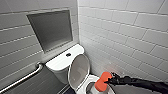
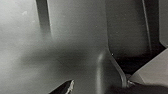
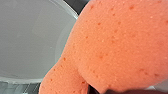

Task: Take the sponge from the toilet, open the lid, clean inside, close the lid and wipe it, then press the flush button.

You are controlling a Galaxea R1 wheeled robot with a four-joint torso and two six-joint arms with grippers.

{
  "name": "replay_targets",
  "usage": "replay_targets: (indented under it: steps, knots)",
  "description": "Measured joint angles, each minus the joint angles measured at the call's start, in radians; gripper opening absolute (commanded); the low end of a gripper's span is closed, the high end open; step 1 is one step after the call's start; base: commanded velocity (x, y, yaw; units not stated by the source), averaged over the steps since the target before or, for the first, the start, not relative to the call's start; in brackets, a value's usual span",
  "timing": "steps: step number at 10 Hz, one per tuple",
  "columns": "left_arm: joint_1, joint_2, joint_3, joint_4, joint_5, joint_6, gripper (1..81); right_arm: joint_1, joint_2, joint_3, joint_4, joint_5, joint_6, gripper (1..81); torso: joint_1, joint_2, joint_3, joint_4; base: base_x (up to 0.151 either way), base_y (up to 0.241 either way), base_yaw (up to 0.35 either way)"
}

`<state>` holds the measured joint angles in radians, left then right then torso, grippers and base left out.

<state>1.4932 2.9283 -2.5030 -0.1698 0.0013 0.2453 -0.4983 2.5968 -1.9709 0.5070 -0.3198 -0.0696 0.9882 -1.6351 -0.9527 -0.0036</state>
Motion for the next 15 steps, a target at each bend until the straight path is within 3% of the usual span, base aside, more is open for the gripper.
replay_targets:
  steps: [4,5,10,15]
  knots:
    - [-0.006,0.006,0.0,-0.003,-0.002,0.0,81.1,0.038,0.097,-0.088,-0.002,-0.03,0.007,1.0,0.001,0.0,-0.116,0.0,0.0,0.0,0.0]
    - [-0.005,0.009,0.0,-0.003,-0.001,0.0,81.1,0.042,0.1,-0.103,-0.002,-0.028,0.007,1.0,0.001,0.001,-0.125,0.0,0.0,0.0,0.0]
    - [-0.01,0.009,0.0,-0.003,-0.004,0.0,81.1,0.082,0.178,-0.212,-0.003,-0.02,0.007,1.0,0.003,-0.002,-0.135,0.0,0.0,0.0,0.0]
    - [-0.005,0.009,0.0,-0.009,-0.002,0.0,81.1,0.087,0.22,-0.25,-0.003,-0.021,0.0,1.0,0.072,-0.113,-0.137,0.0,0.0,0.0,0.0]
